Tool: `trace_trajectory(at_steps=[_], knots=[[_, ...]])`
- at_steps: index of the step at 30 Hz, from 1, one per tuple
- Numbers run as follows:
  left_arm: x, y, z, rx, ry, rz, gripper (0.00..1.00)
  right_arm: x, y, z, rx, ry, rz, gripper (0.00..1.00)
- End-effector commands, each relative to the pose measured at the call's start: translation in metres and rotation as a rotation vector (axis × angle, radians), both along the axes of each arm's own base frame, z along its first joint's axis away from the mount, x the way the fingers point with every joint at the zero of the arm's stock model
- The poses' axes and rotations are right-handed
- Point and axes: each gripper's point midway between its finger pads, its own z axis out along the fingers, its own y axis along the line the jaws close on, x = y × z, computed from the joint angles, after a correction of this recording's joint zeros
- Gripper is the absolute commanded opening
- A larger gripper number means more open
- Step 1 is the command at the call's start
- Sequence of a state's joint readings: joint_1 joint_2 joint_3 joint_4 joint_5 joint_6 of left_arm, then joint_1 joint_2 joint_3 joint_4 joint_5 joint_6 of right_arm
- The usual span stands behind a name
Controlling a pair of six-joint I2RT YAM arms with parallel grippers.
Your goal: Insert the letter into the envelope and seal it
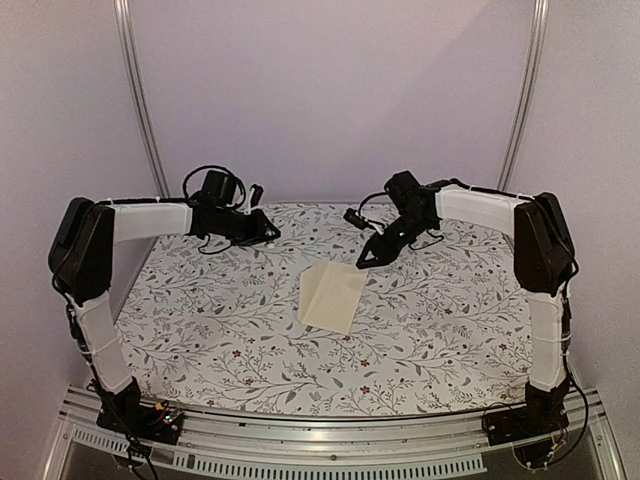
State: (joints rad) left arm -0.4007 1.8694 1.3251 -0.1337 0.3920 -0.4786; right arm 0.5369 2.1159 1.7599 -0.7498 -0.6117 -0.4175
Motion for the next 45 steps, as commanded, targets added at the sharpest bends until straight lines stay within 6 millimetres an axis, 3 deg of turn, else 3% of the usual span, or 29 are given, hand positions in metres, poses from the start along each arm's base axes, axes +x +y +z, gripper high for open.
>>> trace_trajectory(at_steps=[1,12,26,45], knots=[[-0.007,0.019,-0.049,0.085,0.166,-0.019,0.00,-0.004,-0.007,-0.035,-0.089,0.033,0.020,0.20],[-0.024,0.000,-0.099,0.031,0.304,-0.178,0.00,-0.008,0.002,-0.076,-0.118,0.114,0.045,0.18],[-0.049,-0.037,-0.108,-0.104,0.371,-0.329,0.00,-0.008,0.010,-0.097,-0.127,0.141,0.054,0.17],[-0.081,-0.096,-0.095,-0.197,0.370,-0.526,0.00,-0.011,0.007,-0.118,-0.157,0.178,0.044,0.16]])
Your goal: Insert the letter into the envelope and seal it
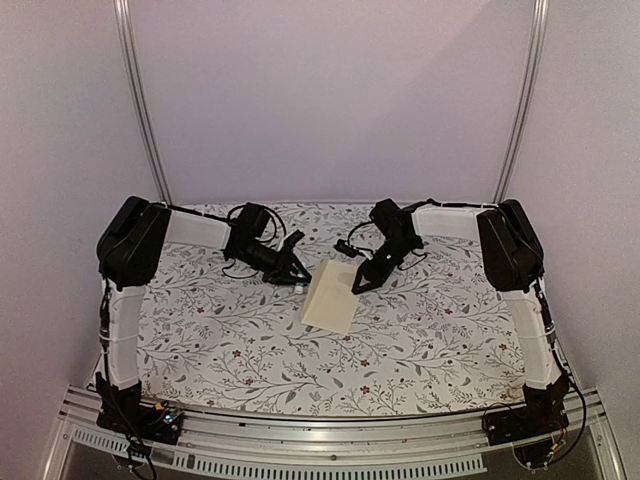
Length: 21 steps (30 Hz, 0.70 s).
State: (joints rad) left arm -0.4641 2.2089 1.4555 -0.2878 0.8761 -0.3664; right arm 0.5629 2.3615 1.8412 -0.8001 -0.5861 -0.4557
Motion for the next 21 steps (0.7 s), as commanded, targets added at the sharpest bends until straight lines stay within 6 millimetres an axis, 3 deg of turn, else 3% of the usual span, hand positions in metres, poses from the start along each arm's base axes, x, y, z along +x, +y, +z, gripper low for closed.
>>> trace_trajectory(at_steps=[1,8,21], knots=[[-0.008,-0.025,0.006,-0.057,-0.012,-0.072,0.00,-0.004,0.001,-0.019,-0.028,0.033,-0.004,0.16],[-0.018,-0.044,-0.006,-0.051,0.021,-0.120,0.00,-0.007,-0.001,-0.024,-0.035,0.054,-0.012,0.16],[-0.028,-0.050,-0.029,-0.038,0.083,-0.162,0.00,-0.010,-0.003,-0.028,-0.047,0.064,-0.012,0.16]])
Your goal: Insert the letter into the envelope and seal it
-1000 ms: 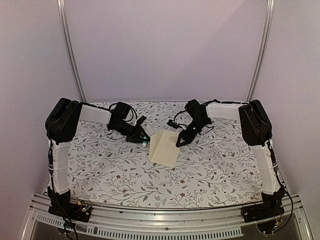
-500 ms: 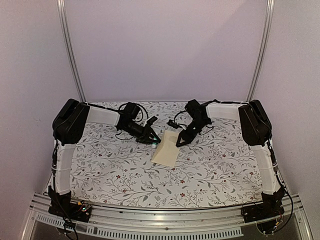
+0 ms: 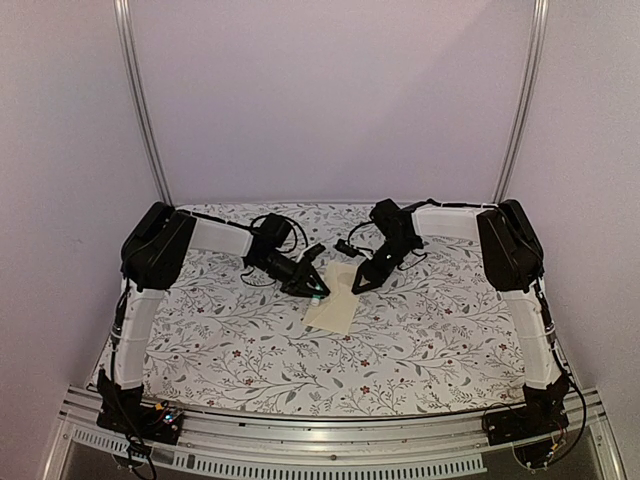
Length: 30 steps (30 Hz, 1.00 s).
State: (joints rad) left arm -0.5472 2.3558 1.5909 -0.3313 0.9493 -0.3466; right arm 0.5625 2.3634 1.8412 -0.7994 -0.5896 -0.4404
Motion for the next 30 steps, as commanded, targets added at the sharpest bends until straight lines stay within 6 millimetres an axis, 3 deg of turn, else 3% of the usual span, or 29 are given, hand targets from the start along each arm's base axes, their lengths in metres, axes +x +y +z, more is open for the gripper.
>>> trace_trajectory(at_steps=[1,14,22,30], knots=[[-0.006,-0.007,-0.006,-0.007,0.023,-0.035,0.00,-0.010,-0.003,-0.028,-0.046,0.054,0.000,0.16],[0.007,-0.020,-0.013,-0.042,0.042,-0.038,0.00,-0.013,-0.005,-0.030,-0.053,0.066,0.003,0.16],[0.000,-0.030,-0.019,-0.066,0.069,-0.061,0.00,-0.014,-0.006,-0.031,-0.059,0.072,-0.002,0.16],[0.005,-0.036,-0.023,-0.063,0.069,-0.043,0.00,-0.016,-0.009,-0.034,-0.070,0.075,-0.005,0.16]])
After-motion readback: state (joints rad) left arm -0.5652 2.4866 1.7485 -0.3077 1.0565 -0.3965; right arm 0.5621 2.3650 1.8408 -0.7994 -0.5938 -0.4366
